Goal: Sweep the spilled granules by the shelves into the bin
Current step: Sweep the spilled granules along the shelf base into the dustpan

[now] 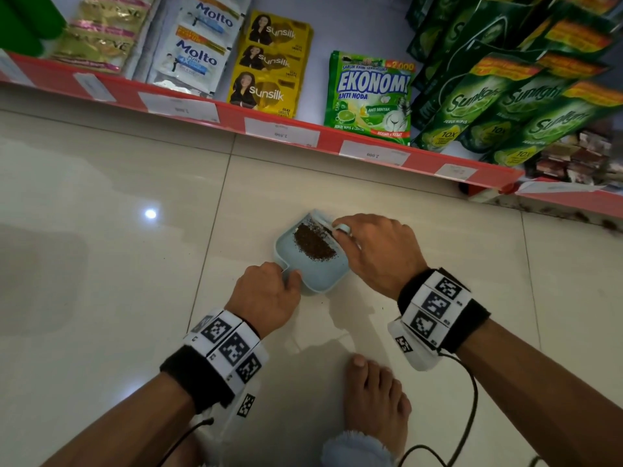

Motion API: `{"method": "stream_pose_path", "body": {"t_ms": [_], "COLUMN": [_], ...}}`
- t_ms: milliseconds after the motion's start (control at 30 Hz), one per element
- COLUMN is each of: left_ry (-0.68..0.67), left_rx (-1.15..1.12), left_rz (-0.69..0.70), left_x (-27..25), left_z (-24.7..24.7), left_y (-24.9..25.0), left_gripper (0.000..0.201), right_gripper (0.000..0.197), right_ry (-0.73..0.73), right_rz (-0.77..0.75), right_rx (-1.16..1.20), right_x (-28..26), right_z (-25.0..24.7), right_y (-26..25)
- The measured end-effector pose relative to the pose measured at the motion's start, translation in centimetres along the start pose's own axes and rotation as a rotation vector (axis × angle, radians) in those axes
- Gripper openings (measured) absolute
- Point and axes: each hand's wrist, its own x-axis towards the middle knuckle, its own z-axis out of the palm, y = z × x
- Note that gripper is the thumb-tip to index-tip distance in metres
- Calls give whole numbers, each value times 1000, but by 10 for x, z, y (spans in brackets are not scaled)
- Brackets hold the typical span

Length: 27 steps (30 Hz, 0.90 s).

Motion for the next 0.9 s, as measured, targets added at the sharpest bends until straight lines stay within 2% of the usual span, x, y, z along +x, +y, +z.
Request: {"method": "stream_pose_path", "body": {"t_ms": [67,133,233,300,400,467,633,733,900], "left_ry": [-5,-8,-6,-7,-6,-6,-13,2,73], "left_rx": [8,18,12,-5,-20,-21,-40,-81,-234], "left_rz": [-7,-7,-6,-6,-1,8,15,43,95], "left_x": [0,0,0,0,-1,-2,-1,-3,-11], "left_z": [0,0,-1,-1,-3,-3,-3,-5,-6], "left_y": [0,0,0,0,0,0,-1,-2,-14], "left_gripper": [49,50,50,49,43,42,43,41,40], "right_gripper": [32,30,27,26,24,26,28,29,25], "right_ry": [-2,62,240,280,229,156,26,38,195], "right_rz": [-1,-7,-20,16,86,77,-25,-43,-26], "right_rx": [160,298,277,205,72,25,176,218,227], "right_x": [-5,-7,-3,1,6,6,-5,-9,4], "right_z": [0,-4,-12,-15,-12,-7,5,4,-13], "right_y": [-3,-4,2,9,16,14,-9,-14,11]}}
